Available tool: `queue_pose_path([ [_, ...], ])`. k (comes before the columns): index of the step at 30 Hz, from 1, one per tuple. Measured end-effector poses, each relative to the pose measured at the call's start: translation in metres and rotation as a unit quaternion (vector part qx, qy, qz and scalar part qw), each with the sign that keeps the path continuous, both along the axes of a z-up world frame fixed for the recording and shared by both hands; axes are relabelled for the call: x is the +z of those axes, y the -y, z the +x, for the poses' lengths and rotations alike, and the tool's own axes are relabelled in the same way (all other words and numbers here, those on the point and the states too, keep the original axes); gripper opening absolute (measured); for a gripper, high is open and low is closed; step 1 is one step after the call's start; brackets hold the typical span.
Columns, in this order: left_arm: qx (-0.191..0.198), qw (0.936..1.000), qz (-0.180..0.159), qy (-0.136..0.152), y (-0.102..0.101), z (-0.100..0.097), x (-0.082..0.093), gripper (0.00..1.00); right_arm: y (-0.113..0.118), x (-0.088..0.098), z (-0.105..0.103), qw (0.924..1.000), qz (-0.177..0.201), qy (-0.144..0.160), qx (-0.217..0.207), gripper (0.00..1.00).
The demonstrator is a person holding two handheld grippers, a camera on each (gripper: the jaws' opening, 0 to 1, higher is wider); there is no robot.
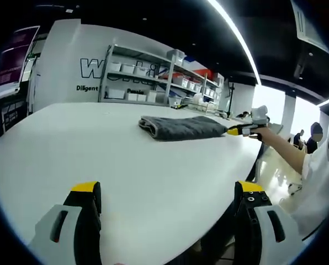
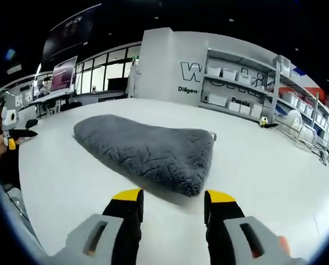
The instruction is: Open the folded towel by lifting each exposed corner and separating the folded layers until the towel lies flat within the target outline without major curled edges
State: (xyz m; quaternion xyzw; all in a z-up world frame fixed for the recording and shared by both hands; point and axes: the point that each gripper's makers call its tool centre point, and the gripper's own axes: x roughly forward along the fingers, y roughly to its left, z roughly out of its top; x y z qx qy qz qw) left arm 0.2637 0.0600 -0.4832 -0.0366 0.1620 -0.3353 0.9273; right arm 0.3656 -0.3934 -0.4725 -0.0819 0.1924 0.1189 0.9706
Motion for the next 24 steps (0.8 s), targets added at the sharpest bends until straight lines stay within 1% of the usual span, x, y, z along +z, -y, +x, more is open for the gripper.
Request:
queue_pose_path([
  [4, -0.002, 1.0000, 0.000, -0.001, 0.001, -0.001, -0.001, 0.99, 0.008, -0.003, 0.007, 0.9999, 0.006, 0.000, -0.016, 0.26],
  [6, -0.002, 1.0000, -0.002, -0.001, 0.001, -0.001, -0.001, 0.99, 0.008, -0.005, 0.009, 0.9998, 0.011, -0.002, -0.014, 0.22],
  [8, -0.001, 1.0000, -0.002, -0.001, 0.000, -0.001, -0.001, 0.99, 0.006, -0.006, 0.008, 0.9998, 0.013, -0.004, -0.013, 0.17],
  [10, 0.000, 1.0000, -0.003, -0.002, 0.000, -0.001, -0.001, 0.99, 0.006, -0.008, 0.007, 0.9998, 0.011, -0.007, -0.014, 0.09],
  [12, 0.000, 1.0000, -0.002, -0.002, -0.001, -0.001, -0.001, 0.99, 0.005, -0.008, 0.005, 0.9999, 0.008, -0.005, -0.014, 0.05],
  [15, 0.001, 1.0000, -0.002, -0.003, -0.002, 0.000, -0.002, 0.99, 0.000, -0.006, -0.001, 0.9997, 0.024, -0.002, -0.008, 0.03],
  [19, 0.002, 1.0000, -0.002, -0.004, -0.002, 0.001, -0.003, 0.99, -0.007, -0.005, -0.011, 0.9996, 0.027, -0.001, 0.000, 0.02],
  [21, 0.002, 1.0000, -0.003, -0.004, -0.002, 0.001, -0.003, 0.99, -0.013, -0.004, -0.017, 0.9994, 0.034, -0.001, 0.005, 0.02],
  [24, 0.001, 1.0000, -0.003, -0.005, -0.001, 0.001, -0.003, 0.99, -0.029, -0.005, -0.028, 0.9990, 0.037, -0.010, 0.024, 0.02],
])
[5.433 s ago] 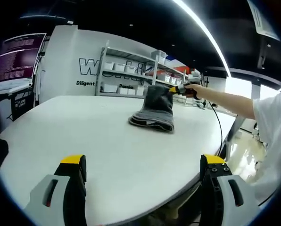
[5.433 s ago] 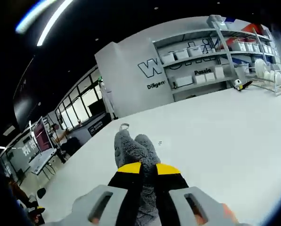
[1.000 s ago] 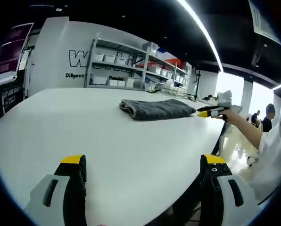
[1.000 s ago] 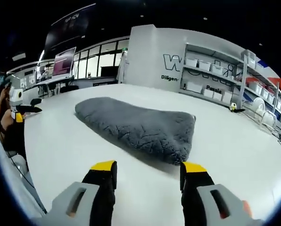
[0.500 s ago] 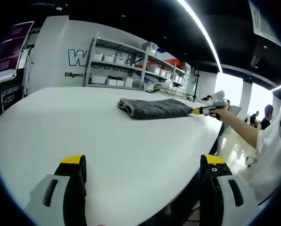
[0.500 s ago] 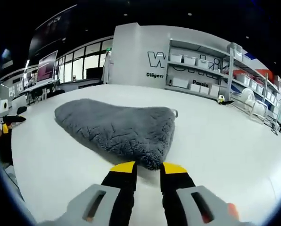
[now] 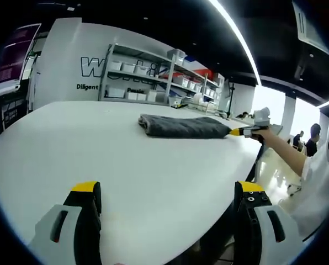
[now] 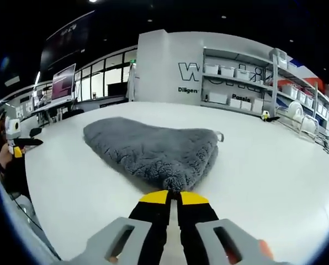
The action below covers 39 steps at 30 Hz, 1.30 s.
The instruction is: Open the folded towel by lifting each exposed corner and separating the folded layers until the towel lies flat within the target outline without major curled edges
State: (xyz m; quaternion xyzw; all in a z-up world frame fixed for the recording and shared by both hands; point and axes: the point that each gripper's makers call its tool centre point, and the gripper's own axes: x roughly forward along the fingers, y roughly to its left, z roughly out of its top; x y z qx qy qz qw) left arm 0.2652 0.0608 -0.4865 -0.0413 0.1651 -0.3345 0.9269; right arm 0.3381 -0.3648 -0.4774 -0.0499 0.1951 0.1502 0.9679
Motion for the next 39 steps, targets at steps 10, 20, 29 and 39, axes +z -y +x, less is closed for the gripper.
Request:
queue_pose_path([
  [10, -0.005, 1.0000, 0.000, -0.001, 0.006, 0.001, 0.000, 0.99, -0.075, 0.001, -0.026, 0.9944, -0.004, -0.022, 0.104, 0.01],
  [20, -0.001, 1.0000, 0.002, 0.004, 0.003, 0.002, 0.003, 0.99, -0.167, 0.000, -0.047, 0.9788, -0.006, -0.020, 0.204, 0.01],
  [29, 0.005, 0.9999, 0.005, 0.008, -0.001, 0.001, 0.007, 0.99, -0.247, 0.002, -0.052, 0.9622, 0.009, -0.014, 0.272, 0.01],
  [39, 0.007, 0.9999, 0.009, 0.012, -0.001, -0.001, 0.012, 0.99, -0.316, 0.003, -0.046, 0.9526, 0.022, -0.002, 0.303, 0.01],
])
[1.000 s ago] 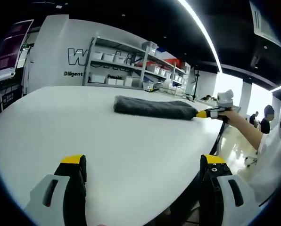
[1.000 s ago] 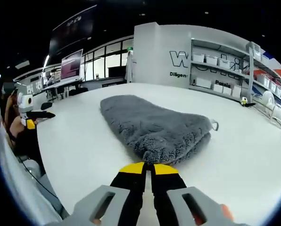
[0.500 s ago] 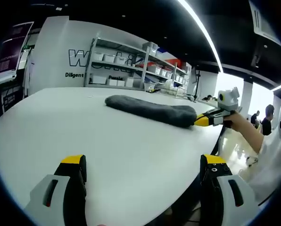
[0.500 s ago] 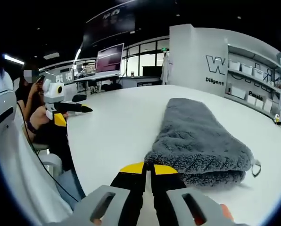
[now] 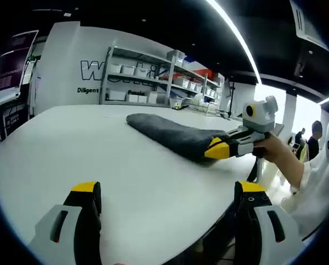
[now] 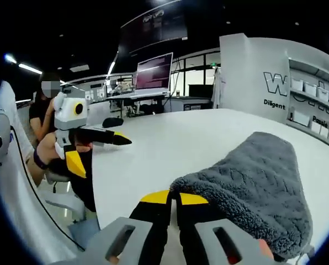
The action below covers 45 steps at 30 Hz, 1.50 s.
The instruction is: Open the folded towel by lifting each exposed corner and separating the folded layers until the towel lies flat within the target outline without major curled edges
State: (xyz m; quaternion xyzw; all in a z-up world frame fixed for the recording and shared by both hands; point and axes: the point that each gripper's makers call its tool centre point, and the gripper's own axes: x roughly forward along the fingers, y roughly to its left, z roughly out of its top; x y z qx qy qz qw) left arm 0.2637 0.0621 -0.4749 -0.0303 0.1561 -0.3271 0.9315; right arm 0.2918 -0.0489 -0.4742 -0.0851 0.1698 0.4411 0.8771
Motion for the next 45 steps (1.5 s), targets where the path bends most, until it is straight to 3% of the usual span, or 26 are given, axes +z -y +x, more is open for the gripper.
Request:
queue_pose_path([
  [6, 0.001, 1.0000, 0.003, 0.000, 0.001, -0.002, 0.002, 0.99, -0.007, -0.002, -0.001, 0.9999, -0.006, 0.013, -0.006, 0.03],
  [13, -0.001, 1.0000, 0.007, 0.000, 0.004, -0.004, 0.001, 0.99, 0.013, 0.006, -0.016, 0.9994, 0.016, 0.010, -0.028, 0.21],
  [19, -0.009, 0.9999, 0.009, 0.001, 0.013, -0.005, 0.002, 0.99, 0.041, 0.030, -0.032, 0.9953, 0.070, 0.016, -0.065, 0.33],
  [26, -0.012, 0.9999, 0.010, 0.000, 0.017, -0.005, 0.002, 0.99, 0.103, 0.053, -0.036, 0.9807, 0.104, 0.048, -0.158, 0.49],
  [28, -0.012, 0.9999, 0.010, 0.000, 0.018, -0.005, 0.002, 0.99, 0.131, 0.053, -0.038, 0.9741, 0.096, 0.054, -0.197, 0.55],
  [30, -0.012, 0.9999, 0.010, 0.000, 0.019, -0.005, 0.002, 0.99, 0.140, 0.051, -0.039, 0.9727, 0.087, 0.057, -0.208, 0.60],
  [32, -0.014, 0.9998, 0.010, 0.000, 0.022, -0.005, 0.002, 0.99, 0.163, 0.043, -0.040, 0.9677, 0.064, 0.055, -0.237, 0.65],
  [45, -0.021, 0.9997, 0.011, 0.002, 0.028, -0.007, 0.003, 0.99, 0.222, 0.029, -0.043, 0.9475, 0.044, 0.044, -0.314, 0.91],
])
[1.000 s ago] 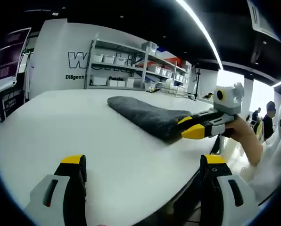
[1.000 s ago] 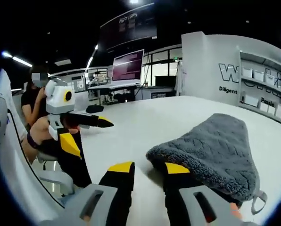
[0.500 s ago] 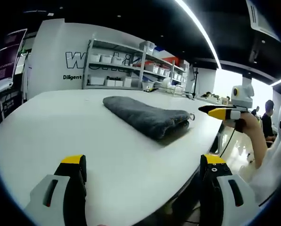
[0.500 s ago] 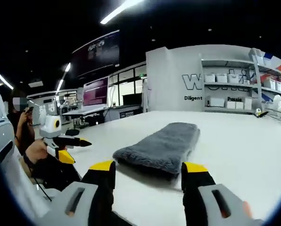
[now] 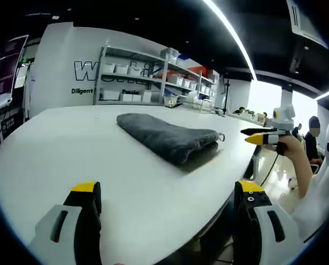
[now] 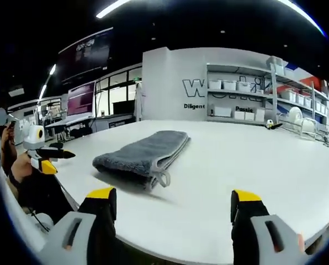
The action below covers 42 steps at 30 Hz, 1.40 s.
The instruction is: Open the folded towel by lifting each exposed corner and separating the folded layers until the towel lies flat within the target outline without major curled edges
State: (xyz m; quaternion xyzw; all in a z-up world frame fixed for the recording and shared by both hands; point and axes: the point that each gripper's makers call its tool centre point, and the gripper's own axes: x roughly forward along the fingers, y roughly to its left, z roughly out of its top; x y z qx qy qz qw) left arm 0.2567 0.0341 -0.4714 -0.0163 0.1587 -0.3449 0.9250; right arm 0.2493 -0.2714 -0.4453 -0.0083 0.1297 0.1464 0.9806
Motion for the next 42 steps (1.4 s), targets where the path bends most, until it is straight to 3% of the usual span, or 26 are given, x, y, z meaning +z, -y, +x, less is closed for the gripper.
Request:
queue_pose_path([
  [4, -0.002, 1.0000, 0.002, 0.000, 0.002, 0.000, 0.000, 0.99, 0.004, -0.002, 0.000, 1.0000, 0.002, -0.003, -0.004, 1.00],
  [12, -0.016, 0.9999, 0.002, 0.003, 0.017, 0.001, 0.004, 0.98, 0.005, -0.007, -0.004, 0.9998, 0.014, -0.013, 0.001, 0.99],
  [25, -0.079, 0.9962, 0.017, 0.032, 0.081, 0.015, 0.018, 0.94, 0.012, -0.012, -0.014, 0.9994, 0.031, -0.015, -0.005, 0.99],
  [31, -0.113, 0.9895, 0.055, 0.071, 0.119, 0.026, 0.025, 0.90, 0.019, -0.017, -0.019, 0.9991, 0.034, -0.020, -0.014, 0.98],
  [37, -0.119, 0.9848, 0.077, 0.101, 0.148, 0.042, 0.030, 0.84, 0.024, -0.020, -0.022, 0.9991, 0.031, -0.021, -0.021, 0.98],
  [42, -0.139, 0.9750, 0.112, 0.133, 0.173, 0.047, 0.031, 0.77, 0.026, -0.024, -0.024, 0.9989, 0.033, -0.024, -0.020, 0.97],
])
